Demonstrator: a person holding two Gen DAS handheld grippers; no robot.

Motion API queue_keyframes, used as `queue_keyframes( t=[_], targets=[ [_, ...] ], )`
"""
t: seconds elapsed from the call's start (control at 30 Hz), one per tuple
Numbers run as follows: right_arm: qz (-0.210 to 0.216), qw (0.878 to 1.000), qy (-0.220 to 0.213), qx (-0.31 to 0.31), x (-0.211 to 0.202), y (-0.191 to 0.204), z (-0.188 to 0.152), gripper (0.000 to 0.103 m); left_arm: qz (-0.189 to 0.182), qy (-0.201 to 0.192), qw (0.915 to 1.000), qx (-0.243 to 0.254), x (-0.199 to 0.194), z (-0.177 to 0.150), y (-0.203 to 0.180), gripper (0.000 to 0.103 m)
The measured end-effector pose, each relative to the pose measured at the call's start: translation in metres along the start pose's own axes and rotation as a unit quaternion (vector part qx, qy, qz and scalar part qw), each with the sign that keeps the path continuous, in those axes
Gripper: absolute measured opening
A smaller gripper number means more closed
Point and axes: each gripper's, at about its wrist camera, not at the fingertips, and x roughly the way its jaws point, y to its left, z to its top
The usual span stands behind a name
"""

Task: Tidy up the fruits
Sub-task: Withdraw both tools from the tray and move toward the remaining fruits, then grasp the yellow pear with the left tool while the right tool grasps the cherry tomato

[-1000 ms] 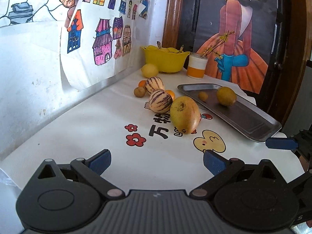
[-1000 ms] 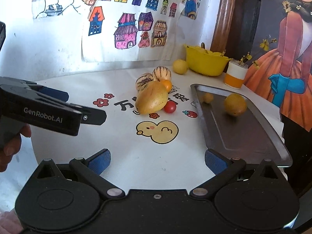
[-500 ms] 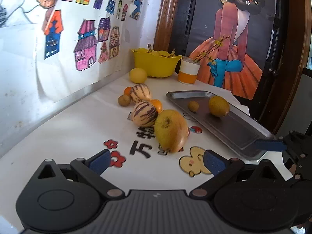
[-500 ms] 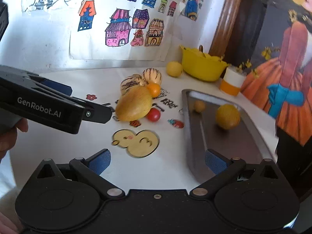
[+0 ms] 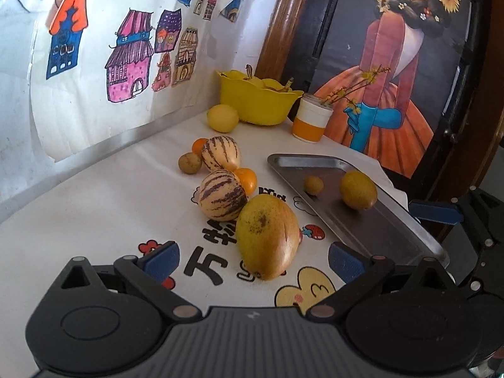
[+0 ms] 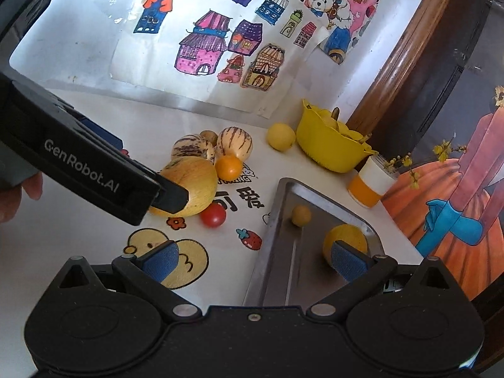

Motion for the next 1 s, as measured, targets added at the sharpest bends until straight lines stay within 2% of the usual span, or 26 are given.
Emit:
queue_keyframes(
  t=[0.33, 0.4, 0.63, 0.7, 0.83, 0.9, 1.0],
  targets=[
    [0.015, 1.0, -0.001, 0.016, 0.026, -0.012, -0.002, 0.102, 0.007, -0.006, 1.0, -0.003, 0.019, 0.003, -0.002, 0.102],
    [0.02, 0.999, -0.003, 0.026, 0.031, -0.016, -0.002, 0.098, 0.015, -0.009, 0.9998, -0.005, 0.022, 0.002, -0.001, 0.099],
    [0.049, 0.998, -0.014, 0.049, 0.043, -0.022, 0.0, 0.093, -0.001, 0.01, 0.9994, -0.032, 0.035, 0.005, 0.004, 0.084],
    [0.056, 0.997, -0.013, 0.05, 0.046, -0.022, 0.001, 0.089, -0.005, 0.012, 0.9994, -0.031, 0.038, 0.006, 0.002, 0.081],
    [0.066, 0.996, -0.01, 0.053, 0.052, -0.022, 0.001, 0.088, -0.014, 0.02, 0.9992, -0.031, 0.043, 0.008, 0.002, 0.066],
    [0.069, 0.996, -0.009, 0.054, 0.054, -0.021, 0.001, 0.087, -0.032, 0.019, 0.9985, -0.041, 0.043, 0.008, 0.005, 0.057],
    [0.079, 0.995, -0.007, 0.056, 0.058, -0.02, 0.002, 0.084, -0.037, 0.017, 0.9975, -0.059, 0.04, 0.006, 0.009, 0.057]
  ],
)
